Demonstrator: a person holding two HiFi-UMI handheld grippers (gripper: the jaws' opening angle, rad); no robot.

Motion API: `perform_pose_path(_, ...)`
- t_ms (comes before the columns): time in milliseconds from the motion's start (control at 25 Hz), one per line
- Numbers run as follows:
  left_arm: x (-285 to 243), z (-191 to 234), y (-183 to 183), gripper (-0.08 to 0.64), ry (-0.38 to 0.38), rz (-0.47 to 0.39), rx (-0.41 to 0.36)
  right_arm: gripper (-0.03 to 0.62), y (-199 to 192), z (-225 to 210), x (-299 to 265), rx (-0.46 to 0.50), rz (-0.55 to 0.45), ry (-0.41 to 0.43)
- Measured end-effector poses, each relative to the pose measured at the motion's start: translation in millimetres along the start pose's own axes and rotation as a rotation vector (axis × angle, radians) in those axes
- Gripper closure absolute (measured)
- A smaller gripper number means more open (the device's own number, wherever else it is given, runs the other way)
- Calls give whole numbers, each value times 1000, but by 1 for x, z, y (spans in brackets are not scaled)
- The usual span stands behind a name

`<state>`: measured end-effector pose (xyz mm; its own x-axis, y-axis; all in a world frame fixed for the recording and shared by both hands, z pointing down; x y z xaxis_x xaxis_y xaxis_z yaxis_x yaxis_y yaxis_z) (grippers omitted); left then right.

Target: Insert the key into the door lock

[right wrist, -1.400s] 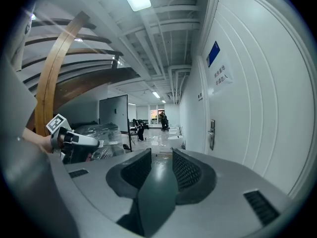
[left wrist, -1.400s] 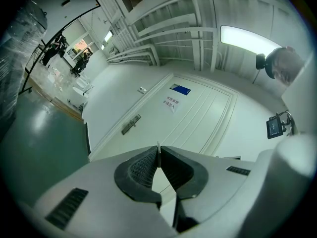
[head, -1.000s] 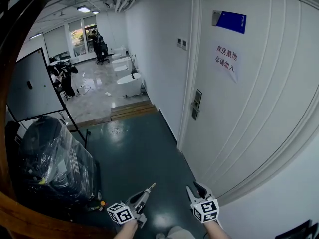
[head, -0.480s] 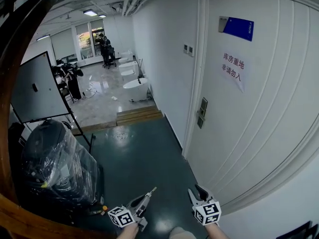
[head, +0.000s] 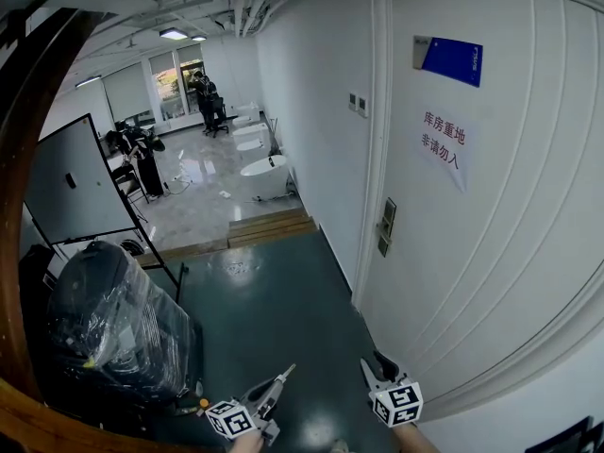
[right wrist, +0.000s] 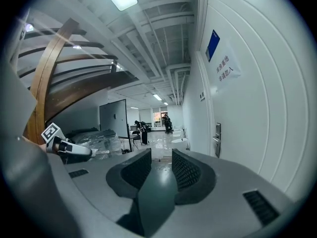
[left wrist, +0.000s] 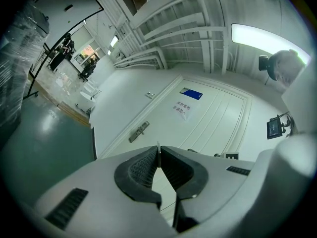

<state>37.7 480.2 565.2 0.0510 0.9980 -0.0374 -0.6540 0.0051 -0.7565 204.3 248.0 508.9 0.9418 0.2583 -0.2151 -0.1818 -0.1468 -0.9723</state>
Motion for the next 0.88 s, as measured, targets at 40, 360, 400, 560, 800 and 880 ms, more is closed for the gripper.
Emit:
perform_pose_path(40,-3,1,1,529,6,-3,3,469,1,-4,-3,-1,2,3)
perform_pose_path(360,-23,4,-4,529,39,-3,13,469,-2,-27,-16,-4,15,31)
perform_pose_path(400,-26,4,-5,529,35,-7,13,469,-2,-29,-17,-3,16,34)
perform_pose_path(560,-34,6,-5,529,49,-17,7,469,-4,-40,-22,2,16,45)
perform_pose_path(800,-39,15,-8,529,72,-30,12,469,-14,-47,-34,-7,26,61)
perform_pose_path(880,-40,18,-9,529,85,-27,17,469,-17,-47,-40,-9,36,74)
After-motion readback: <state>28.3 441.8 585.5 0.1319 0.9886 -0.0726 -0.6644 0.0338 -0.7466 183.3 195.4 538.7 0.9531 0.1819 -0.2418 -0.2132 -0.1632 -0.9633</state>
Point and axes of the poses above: the fingertips, and each gripper's own axes: x backward along the fingers, z to its left, y out of its top, the point moved 5 cm from there along x, backward along the fingers, and after that the axes turned 2 degrees about -x, right-handed, at the moved point
